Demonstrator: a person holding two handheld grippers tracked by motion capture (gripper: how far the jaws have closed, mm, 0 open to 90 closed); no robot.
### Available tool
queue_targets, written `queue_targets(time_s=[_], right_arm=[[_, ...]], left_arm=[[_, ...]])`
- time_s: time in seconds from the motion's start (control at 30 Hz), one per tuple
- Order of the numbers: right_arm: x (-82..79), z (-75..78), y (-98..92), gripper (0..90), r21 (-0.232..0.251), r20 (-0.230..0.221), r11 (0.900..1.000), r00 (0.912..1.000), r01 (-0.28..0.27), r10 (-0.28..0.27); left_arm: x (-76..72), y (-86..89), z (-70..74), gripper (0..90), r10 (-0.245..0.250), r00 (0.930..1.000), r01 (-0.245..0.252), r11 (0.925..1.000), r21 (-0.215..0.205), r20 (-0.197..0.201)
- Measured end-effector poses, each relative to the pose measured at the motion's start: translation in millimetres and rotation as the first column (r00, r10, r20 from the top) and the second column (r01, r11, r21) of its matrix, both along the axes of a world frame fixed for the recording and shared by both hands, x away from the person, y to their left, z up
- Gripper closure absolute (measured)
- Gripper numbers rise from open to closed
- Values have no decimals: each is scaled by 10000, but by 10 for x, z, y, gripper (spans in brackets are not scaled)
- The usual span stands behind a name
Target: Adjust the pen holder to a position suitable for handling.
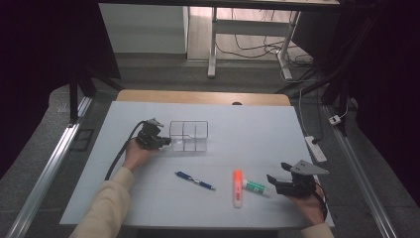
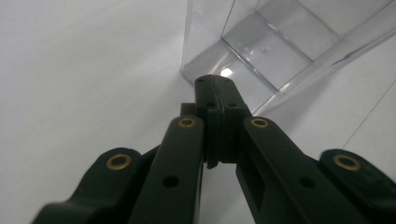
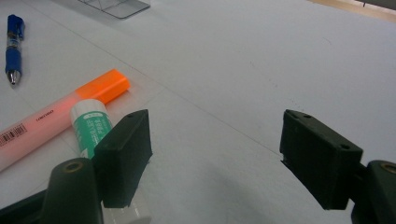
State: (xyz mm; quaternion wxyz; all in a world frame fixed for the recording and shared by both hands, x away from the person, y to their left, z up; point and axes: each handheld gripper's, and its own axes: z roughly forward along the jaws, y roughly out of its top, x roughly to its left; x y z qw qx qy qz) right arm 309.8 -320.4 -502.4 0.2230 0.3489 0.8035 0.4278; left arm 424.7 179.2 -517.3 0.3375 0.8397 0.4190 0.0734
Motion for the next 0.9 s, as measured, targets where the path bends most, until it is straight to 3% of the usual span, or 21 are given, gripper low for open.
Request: queue_targets(time_s=[0.33, 0.9], right_arm=[[4, -10, -6, 245, 10, -38, 10000, 10000, 36, -36], [10, -24, -6, 245, -53, -114, 10000, 9999, 50, -50]], left_arm=[[54, -223, 12, 886, -379, 9993, 379, 9993, 18, 58], [113, -511, -9, 886, -603, 9979, 604, 9982, -44, 256]])
